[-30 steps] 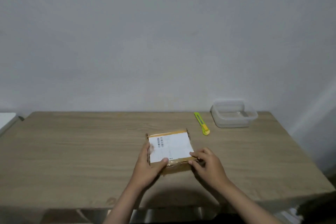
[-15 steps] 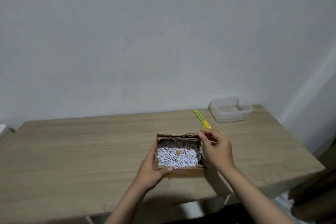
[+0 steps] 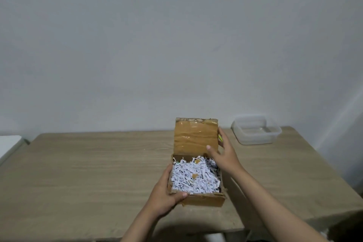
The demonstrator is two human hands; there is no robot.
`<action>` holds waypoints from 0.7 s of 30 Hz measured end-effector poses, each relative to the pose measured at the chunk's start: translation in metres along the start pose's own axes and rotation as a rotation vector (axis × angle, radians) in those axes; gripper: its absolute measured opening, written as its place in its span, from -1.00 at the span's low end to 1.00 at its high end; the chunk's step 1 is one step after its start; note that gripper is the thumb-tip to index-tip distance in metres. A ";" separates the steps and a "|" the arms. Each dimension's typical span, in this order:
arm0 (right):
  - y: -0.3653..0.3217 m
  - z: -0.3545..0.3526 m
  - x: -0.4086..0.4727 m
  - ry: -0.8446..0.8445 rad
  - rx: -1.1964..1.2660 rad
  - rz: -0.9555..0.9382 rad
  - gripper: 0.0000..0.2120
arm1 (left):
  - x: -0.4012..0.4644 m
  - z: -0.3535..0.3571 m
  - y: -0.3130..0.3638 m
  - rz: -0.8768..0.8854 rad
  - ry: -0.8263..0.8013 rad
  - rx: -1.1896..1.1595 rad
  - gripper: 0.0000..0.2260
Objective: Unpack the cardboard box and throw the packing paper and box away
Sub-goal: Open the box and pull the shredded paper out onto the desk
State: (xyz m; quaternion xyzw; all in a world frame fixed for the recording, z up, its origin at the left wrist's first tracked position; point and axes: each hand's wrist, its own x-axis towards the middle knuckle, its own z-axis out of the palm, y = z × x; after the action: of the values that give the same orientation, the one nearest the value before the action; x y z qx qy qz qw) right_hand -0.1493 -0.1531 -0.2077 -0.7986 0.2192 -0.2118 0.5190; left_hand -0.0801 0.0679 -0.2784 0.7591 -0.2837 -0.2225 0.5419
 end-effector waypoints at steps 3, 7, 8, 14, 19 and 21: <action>0.012 0.002 0.013 -0.036 -0.043 0.033 -0.21 | 0.000 0.002 0.001 -0.019 0.003 -0.018 -0.10; 0.024 0.004 0.017 -0.154 -0.077 0.089 -0.19 | -0.004 0.008 0.005 -0.047 0.024 -0.047 -0.11; 0.027 0.003 0.017 -0.186 -0.086 0.101 -0.19 | -0.005 0.009 0.007 -0.052 0.027 -0.039 -0.12; 0.025 -0.008 0.007 -0.209 -0.233 -0.001 -0.31 | 0.001 0.004 0.035 0.005 0.149 0.195 -0.37; 0.020 -0.009 -0.020 -0.304 -0.370 -0.078 -0.40 | 0.019 0.010 0.057 0.147 0.167 0.330 -0.41; 0.025 -0.005 -0.021 -0.389 -0.403 -0.062 -0.27 | 0.031 0.017 0.061 0.175 0.009 0.416 -0.37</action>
State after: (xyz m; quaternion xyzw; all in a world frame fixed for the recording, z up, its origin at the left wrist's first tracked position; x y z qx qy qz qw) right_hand -0.1727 -0.1545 -0.2313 -0.9176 0.1286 -0.0223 0.3754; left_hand -0.0797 0.0206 -0.2267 0.8281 -0.3859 -0.1078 0.3921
